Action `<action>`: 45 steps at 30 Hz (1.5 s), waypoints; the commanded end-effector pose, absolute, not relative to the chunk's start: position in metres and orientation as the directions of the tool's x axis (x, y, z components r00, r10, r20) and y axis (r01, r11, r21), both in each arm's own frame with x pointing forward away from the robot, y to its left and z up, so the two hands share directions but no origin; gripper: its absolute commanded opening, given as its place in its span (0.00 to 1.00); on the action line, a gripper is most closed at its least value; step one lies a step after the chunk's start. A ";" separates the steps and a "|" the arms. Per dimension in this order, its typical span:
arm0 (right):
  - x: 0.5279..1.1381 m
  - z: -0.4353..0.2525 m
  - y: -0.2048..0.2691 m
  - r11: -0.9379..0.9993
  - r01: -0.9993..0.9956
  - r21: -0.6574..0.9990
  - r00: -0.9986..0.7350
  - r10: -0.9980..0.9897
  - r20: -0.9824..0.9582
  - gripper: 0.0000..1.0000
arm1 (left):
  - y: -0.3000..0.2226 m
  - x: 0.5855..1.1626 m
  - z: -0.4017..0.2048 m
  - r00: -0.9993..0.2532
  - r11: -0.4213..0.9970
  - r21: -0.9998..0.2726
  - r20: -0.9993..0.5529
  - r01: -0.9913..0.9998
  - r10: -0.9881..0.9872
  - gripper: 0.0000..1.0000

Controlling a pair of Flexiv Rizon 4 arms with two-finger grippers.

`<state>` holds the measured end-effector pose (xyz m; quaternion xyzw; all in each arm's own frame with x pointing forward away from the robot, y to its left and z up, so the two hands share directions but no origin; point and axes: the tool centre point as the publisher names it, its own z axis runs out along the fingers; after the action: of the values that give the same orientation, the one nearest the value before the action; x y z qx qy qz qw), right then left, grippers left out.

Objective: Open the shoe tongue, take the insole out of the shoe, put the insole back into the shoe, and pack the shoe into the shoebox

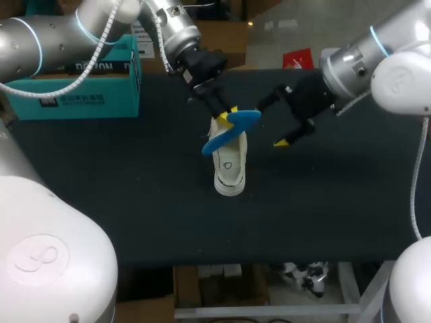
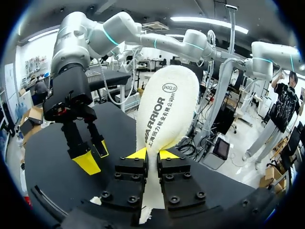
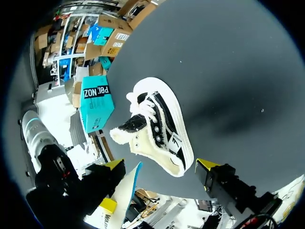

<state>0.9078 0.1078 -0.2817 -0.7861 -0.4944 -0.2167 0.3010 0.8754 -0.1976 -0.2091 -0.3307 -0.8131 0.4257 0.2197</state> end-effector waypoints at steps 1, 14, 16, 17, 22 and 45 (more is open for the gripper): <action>0.893 -0.281 0.103 -0.416 0.820 -0.394 0.570 0.528 0.630 1.00 | -0.194 0.869 -0.208 -0.670 0.378 -0.839 0.022 0.392 0.742 0.00; 0.887 -0.280 0.104 -0.406 0.803 -0.437 0.595 0.491 0.637 1.00 | -0.198 0.863 -0.204 -0.652 0.315 -0.839 -0.061 0.444 0.756 0.00; 0.887 -0.280 0.104 -0.406 0.803 -0.437 0.595 0.491 0.637 1.00 | -0.198 0.863 -0.204 -0.652 0.315 -0.839 -0.061 0.444 0.756 0.00; 0.890 -0.282 0.106 -0.402 0.788 -0.466 0.614 0.463 0.639 1.00 | -0.203 0.860 -0.207 -0.637 0.297 -0.841 -0.073 0.453 0.767 0.00; 0.892 -0.285 0.115 -0.431 0.706 -0.562 0.702 0.320 0.637 1.00 | -0.217 0.852 -0.212 -0.610 0.239 -0.826 -0.153 0.511 0.777 0.00; 0.877 -0.284 0.134 -0.342 0.567 -0.749 0.818 0.125 0.562 0.30 | -0.238 0.849 -0.216 -0.453 0.031 -0.786 -0.322 0.617 0.831 0.00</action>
<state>0.8746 0.1356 -0.2826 -0.7973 -0.2158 -0.2109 0.5228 0.8437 -0.2342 -0.2123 -0.5081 -0.7138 0.4699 0.1072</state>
